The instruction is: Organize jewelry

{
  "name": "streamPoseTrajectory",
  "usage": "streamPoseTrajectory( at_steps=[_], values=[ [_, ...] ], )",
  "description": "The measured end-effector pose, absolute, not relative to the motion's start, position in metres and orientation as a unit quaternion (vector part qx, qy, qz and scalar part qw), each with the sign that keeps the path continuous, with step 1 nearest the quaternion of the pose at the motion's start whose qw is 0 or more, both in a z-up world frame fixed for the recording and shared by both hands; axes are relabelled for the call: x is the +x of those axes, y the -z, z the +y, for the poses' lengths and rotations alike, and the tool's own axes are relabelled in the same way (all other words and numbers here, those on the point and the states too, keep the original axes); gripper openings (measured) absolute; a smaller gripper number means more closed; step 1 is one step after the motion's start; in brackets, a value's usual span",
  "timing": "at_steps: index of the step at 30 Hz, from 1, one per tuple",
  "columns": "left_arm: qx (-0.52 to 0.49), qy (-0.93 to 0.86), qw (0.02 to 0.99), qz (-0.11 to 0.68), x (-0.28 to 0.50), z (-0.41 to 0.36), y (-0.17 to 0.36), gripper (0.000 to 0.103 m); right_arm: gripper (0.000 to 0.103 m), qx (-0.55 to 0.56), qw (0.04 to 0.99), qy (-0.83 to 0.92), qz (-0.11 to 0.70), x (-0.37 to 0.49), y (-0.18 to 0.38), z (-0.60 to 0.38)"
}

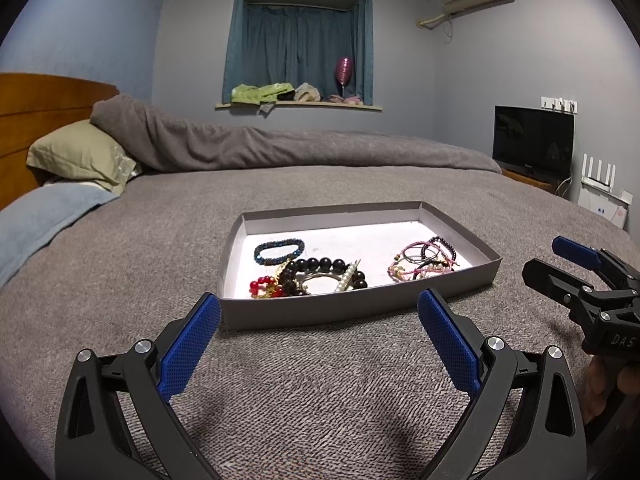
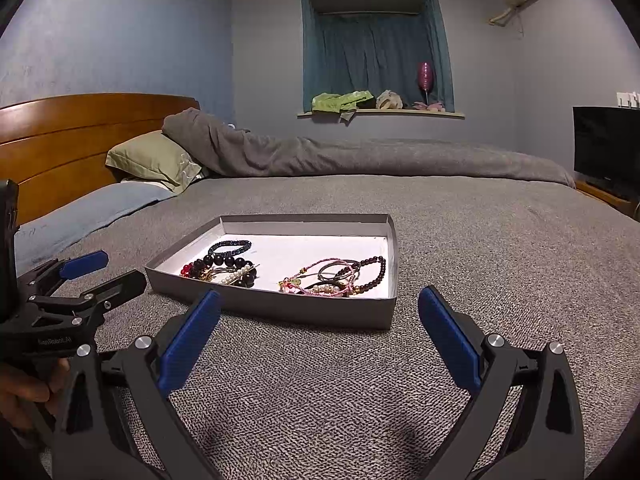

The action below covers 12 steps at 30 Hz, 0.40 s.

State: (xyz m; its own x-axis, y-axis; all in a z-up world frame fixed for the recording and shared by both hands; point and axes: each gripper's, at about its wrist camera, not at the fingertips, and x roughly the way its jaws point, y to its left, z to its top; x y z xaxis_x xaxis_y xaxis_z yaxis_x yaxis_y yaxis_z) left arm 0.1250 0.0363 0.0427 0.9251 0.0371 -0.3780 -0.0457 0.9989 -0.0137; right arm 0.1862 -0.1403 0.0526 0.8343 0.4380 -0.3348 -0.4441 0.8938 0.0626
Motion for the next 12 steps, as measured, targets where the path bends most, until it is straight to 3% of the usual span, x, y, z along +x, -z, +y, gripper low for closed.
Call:
streamPoseTrajectory(
  at_steps=[12],
  values=[
    [-0.005,-0.023,0.98,0.197,0.1261,0.0338,-0.0418,0.098,0.098,-0.009,0.958,-0.23,0.172,0.1862,-0.0526,-0.1396]
  ],
)
